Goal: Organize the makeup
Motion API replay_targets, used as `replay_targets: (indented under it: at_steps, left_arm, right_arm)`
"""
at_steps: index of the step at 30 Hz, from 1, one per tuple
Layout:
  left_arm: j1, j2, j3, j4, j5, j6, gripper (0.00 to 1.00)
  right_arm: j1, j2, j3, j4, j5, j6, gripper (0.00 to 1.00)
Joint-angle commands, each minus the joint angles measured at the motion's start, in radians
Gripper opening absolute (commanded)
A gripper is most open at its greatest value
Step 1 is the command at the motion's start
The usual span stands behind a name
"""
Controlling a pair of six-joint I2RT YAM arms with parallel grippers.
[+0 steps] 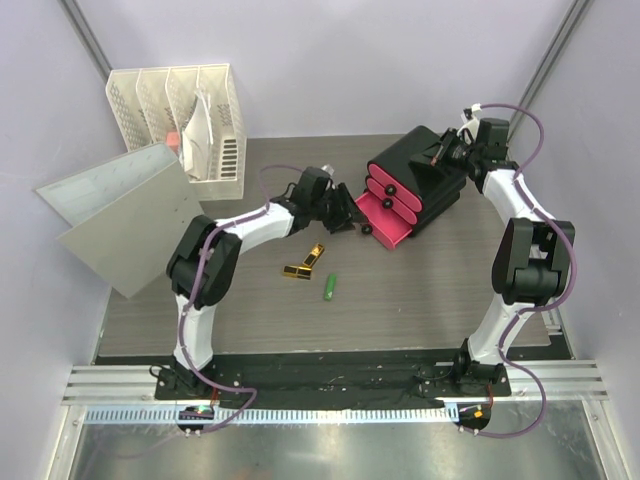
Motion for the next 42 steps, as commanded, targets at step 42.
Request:
replay_targets:
  at_steps: [42]
  left_arm:
    - [-0.05, 0.021, 0.174, -0.78, -0.368, 0.608, 0.37]
  right_arm:
    - [0.008, 0.11, -0.096, -0.273, 0.112, -0.088, 0.01]
